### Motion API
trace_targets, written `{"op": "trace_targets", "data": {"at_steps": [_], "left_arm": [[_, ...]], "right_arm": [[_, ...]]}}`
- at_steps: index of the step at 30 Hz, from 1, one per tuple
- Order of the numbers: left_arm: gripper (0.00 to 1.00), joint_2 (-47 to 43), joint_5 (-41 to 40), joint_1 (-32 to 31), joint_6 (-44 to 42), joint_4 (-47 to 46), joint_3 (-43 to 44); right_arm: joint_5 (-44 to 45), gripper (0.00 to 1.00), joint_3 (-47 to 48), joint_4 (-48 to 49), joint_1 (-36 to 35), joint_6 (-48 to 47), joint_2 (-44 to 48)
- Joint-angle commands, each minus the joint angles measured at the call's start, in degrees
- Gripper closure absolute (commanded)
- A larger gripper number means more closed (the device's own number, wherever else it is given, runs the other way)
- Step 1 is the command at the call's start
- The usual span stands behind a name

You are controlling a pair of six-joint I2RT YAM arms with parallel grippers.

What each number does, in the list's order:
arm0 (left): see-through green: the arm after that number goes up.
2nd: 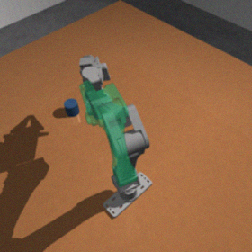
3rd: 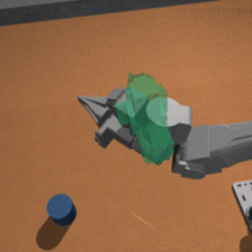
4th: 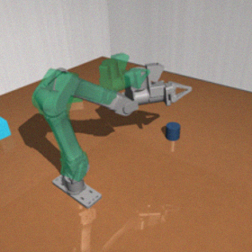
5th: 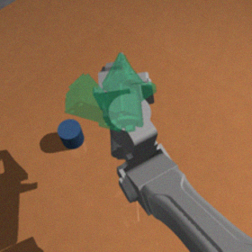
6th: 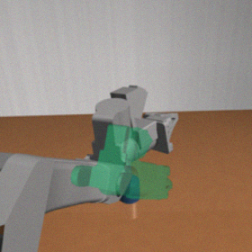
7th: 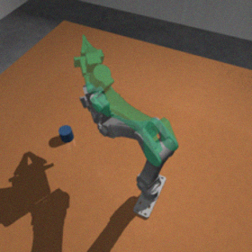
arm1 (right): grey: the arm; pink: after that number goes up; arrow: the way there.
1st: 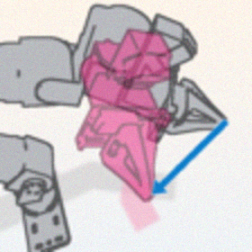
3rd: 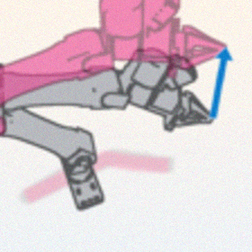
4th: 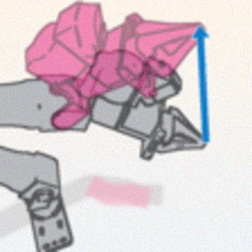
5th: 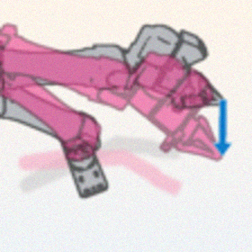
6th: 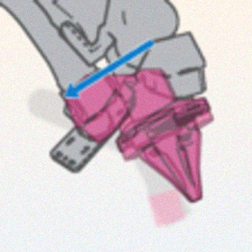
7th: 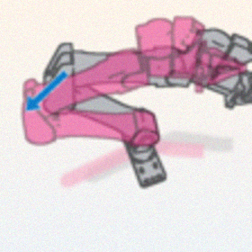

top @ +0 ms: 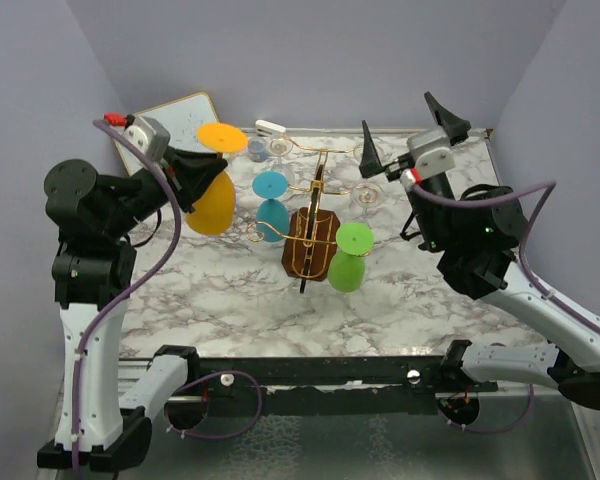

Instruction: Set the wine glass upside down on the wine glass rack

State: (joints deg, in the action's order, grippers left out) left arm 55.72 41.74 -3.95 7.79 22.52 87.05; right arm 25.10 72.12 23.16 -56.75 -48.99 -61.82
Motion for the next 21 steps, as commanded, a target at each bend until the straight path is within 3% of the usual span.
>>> {"op": "trace_targets", "data": {"at_steps": [1, 9, 15, 21], "left_arm": [[1.00, -6.3, 9.1, 0.4, 2.2, -0.3, -7.7], [1.00, -14.0, 24.7, 0.4, -3.9, 1.8, -22.7], [1.00, -20.3, 31.1, 0.4, -9.6, 0.4, -32.6], [1.00, -27.1, 31.4, -0.2, 5.3, -28.6, -49.0]], "right_arm": [[6.8, 0.01, 5.3, -14.8, 5.4, 21.7, -1.1], [-4.1, 0.01, 9.3, -29.9, 21.6, 46.7, -3.7], [-5.7, 0.01, 6.5, -30.6, 23.9, 54.9, -2.5], [-4.7, 0.01, 4.3, -31.5, 23.9, 57.7, 0.1]]}}
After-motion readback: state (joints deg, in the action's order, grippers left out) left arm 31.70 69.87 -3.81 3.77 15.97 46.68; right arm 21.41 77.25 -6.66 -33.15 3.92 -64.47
